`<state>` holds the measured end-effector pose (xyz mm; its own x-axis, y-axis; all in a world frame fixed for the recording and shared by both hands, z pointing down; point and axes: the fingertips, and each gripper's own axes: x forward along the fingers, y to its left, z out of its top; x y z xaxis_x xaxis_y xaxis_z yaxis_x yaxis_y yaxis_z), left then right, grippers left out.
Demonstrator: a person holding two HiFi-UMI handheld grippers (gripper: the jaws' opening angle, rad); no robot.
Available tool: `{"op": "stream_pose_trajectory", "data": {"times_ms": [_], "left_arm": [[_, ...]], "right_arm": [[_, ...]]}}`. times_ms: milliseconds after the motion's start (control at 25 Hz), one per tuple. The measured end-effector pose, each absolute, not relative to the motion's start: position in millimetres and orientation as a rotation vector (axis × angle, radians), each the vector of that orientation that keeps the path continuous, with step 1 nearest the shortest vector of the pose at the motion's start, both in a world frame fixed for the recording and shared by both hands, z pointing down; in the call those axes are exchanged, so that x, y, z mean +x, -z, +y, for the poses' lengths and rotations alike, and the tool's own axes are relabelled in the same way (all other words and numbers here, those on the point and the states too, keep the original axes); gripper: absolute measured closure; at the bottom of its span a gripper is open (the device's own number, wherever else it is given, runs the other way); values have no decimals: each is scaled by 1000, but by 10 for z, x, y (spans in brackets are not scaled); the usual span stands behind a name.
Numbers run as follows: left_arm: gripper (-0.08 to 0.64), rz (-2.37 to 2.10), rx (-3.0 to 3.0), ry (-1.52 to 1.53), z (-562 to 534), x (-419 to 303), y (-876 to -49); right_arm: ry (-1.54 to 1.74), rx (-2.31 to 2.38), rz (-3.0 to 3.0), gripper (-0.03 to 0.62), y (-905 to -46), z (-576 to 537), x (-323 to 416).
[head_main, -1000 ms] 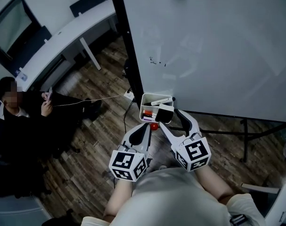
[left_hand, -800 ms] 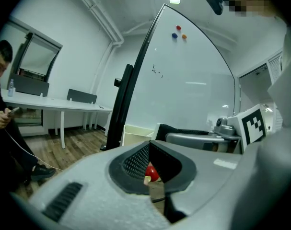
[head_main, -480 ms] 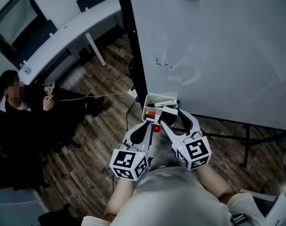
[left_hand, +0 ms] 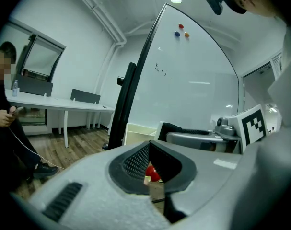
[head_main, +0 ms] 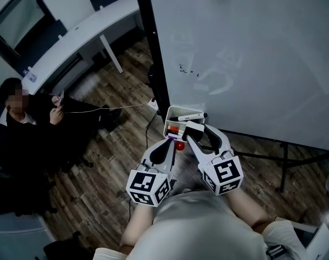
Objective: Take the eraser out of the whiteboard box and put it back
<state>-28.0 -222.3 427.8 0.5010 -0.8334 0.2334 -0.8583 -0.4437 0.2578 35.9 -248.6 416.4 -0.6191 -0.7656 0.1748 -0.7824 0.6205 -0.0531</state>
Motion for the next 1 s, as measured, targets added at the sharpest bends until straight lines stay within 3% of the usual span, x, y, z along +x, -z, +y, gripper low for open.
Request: {"op": "stream_pose_trajectory", "data": {"times_ms": [1000], "left_arm": [[555, -1388, 2432, -102, -2218, -219, -4230]], "right_arm": [[-132, 1324, -2719, 385, -3975, -2471, 357]]}}
